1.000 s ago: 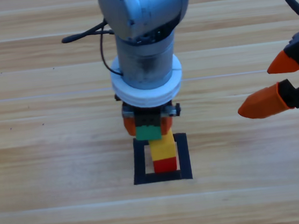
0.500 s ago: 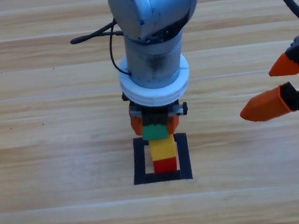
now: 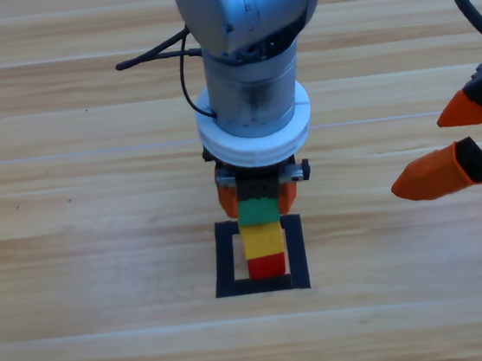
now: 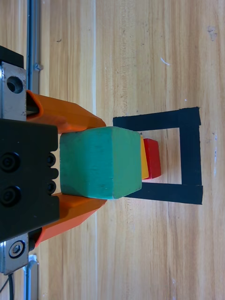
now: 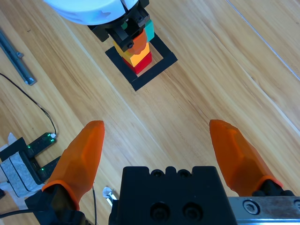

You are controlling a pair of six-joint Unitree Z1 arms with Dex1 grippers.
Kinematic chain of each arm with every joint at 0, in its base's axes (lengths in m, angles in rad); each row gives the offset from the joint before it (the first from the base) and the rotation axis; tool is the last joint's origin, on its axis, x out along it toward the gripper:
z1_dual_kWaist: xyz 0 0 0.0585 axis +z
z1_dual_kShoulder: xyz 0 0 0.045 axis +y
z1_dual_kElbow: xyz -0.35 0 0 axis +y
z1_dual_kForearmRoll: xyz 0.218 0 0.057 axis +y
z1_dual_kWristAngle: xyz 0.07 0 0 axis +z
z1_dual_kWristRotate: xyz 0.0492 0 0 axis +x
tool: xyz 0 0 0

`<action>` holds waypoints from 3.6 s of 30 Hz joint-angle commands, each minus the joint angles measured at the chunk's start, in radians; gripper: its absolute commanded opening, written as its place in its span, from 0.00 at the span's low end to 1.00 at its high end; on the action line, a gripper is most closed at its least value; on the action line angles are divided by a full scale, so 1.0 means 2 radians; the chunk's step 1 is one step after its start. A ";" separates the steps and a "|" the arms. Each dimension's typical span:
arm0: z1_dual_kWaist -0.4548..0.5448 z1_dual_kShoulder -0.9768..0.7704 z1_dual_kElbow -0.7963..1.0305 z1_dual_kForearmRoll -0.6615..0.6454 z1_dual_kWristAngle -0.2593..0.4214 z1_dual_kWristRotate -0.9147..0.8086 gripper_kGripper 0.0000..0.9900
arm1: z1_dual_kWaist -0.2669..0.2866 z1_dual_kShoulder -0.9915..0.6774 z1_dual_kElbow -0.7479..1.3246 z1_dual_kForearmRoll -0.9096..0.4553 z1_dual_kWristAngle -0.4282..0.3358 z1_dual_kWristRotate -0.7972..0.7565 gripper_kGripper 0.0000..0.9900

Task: Stack the blocks in the rectangular block: red at the bottom, yellow in the middle, green on top

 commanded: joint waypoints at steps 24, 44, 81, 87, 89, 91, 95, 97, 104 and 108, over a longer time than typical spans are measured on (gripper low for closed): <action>-0.011 0.013 0.009 0.007 -0.008 -0.002 0.08 | -0.015 -0.005 -0.001 0.011 0.010 -0.008 1.00; -0.011 0.023 0.010 0.007 -0.012 -0.004 0.08 | -0.016 -0.004 0.000 0.011 0.012 -0.010 1.00; -0.011 -0.006 -0.007 0.007 0.002 -0.004 1.00 | -0.015 -0.005 0.000 0.011 0.013 -0.011 1.00; -0.006 -0.073 -0.030 0.007 0.057 -0.011 1.00 | -0.016 -0.005 0.000 0.011 0.013 -0.011 1.00; -0.005 -0.115 -0.046 0.007 0.087 -0.007 1.00 | -0.016 -0.005 0.000 0.011 0.012 -0.011 1.00; -0.006 -0.161 -0.052 0.006 0.114 0.002 1.00 | -0.016 -0.005 0.000 0.011 0.013 -0.011 1.00; -0.006 -0.250 -0.053 -0.003 0.150 0.052 1.00 | -0.015 -0.005 0.000 0.011 0.012 -0.011 1.00; -0.011 -0.275 -0.039 -0.015 0.137 0.140 1.00 | -0.015 -0.005 0.000 0.011 0.012 -0.011 1.00; -0.124 -0.392 0.304 -0.255 0.153 0.310 1.00 | -0.015 -0.001 -0.001 0.011 0.013 -0.011 1.00; -0.124 -0.491 0.506 -0.412 0.128 0.360 1.00 | -0.015 -0.001 -0.001 0.011 0.012 -0.011 1.00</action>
